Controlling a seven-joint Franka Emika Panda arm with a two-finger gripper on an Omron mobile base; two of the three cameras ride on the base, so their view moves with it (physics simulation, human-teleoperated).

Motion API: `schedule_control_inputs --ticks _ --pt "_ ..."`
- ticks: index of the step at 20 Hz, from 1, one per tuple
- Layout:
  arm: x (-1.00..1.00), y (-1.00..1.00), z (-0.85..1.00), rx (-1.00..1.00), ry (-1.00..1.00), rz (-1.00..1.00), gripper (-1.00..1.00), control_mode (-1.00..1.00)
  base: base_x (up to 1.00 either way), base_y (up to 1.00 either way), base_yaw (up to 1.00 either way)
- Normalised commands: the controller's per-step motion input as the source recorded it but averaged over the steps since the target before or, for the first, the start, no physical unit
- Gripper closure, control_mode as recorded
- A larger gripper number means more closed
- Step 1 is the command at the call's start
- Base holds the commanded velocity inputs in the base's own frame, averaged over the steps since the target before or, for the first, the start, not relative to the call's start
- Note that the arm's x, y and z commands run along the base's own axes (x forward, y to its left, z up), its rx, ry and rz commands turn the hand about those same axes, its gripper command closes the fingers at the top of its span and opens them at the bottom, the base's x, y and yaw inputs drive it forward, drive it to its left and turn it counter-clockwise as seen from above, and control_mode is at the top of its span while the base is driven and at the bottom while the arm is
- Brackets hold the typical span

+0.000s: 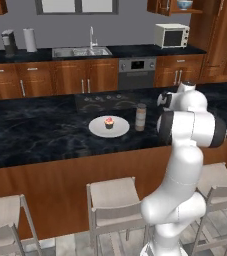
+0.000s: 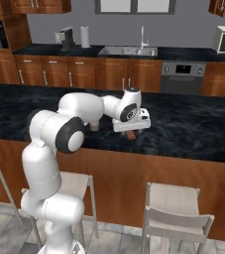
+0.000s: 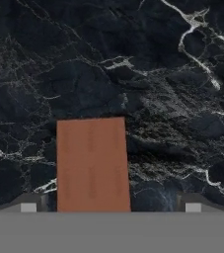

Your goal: Take the cinnamon bottle from the cabinet and place it on the dining table, next to the plate with the cupcake. Then take the chocolate from the dining counter and place it on the cupcake plate.

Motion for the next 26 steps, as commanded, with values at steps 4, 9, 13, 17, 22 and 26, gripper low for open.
schedule_control_inputs --ticks 4,9,13,17,22,26 --pt "0.00 0.00 -0.50 0.00 0.05 0.05 1.00 -1.00 0.00 0.00 0.00" --pt "-0.06 0.02 -0.55 0.00 0.03 0.05 1.00 -1.00 0.00 0.00 0.00" --pt "-0.19 0.00 -0.08 0.00 0.00 0.02 1.00 -1.00 0.00 0.00 0.00" --pt "-0.28 0.25 0.80 -0.07 -0.01 0.00 1.00 -1.00 0.00 0.00 0.00" --pt "-0.31 0.39 1.00 -0.21 -0.05 0.03 1.00 -1.00 0.00 0.00 0.00" --pt "-0.16 0.56 1.00 -0.21 -0.01 0.08 1.00 -1.00 0.00 0.00 0.00"
